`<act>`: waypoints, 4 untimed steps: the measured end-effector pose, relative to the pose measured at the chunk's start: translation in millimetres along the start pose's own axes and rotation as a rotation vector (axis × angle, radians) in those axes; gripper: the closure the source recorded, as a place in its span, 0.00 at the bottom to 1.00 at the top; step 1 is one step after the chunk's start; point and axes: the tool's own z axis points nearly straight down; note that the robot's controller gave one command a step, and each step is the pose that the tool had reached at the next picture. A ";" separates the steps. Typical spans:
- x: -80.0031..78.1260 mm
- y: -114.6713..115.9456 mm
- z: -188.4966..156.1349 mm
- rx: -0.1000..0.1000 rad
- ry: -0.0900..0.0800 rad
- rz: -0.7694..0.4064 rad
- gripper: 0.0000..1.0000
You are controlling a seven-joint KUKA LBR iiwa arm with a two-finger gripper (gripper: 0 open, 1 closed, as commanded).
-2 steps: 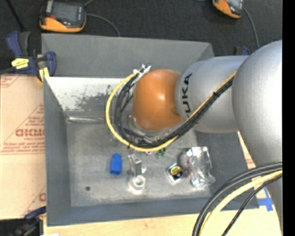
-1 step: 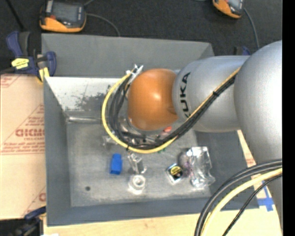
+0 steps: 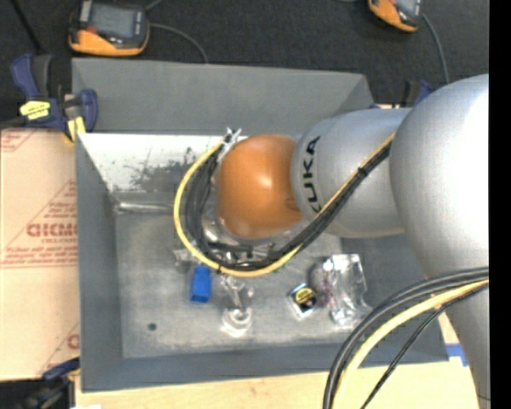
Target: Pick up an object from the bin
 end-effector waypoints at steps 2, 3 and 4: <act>0.4 -2.0 -2.5 0.000 0.003 0.009 1.00; -1.5 -4.6 -103.7 0.006 -0.011 0.015 1.00; -2.4 -6.2 -125.5 0.004 -0.007 0.023 1.00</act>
Offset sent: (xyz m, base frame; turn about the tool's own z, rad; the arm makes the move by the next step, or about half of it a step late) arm 0.0000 0.0000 0.0000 0.0000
